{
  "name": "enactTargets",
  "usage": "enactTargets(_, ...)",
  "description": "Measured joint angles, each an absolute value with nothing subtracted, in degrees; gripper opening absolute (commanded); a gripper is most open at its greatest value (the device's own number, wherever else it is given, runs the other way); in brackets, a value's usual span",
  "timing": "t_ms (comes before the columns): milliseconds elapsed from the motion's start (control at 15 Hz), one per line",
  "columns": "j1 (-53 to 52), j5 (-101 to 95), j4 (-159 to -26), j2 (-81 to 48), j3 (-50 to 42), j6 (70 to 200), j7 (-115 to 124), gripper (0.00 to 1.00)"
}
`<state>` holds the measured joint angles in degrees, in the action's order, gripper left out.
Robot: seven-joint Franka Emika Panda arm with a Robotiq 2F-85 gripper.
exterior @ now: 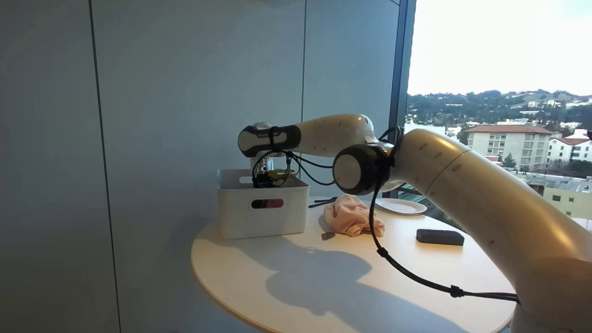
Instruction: Take the pieces of cloth and the two plush toys out of the basket
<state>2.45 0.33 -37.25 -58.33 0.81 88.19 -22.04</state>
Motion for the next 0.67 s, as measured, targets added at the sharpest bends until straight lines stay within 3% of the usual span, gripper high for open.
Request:
enactTargets(333, 2.8, 0.3, -35.7, -58.6, 0.9, 89.2, -22.1, 0.04)
enactTargets(533, 2.8, 0.7, -35.0, -58.5, 1.4, 88.9, -22.1, 0.0)
enactTargets(667, 2.7, 0.7, -34.6, -58.3, 1.5, 89.0, -22.4, 0.04)
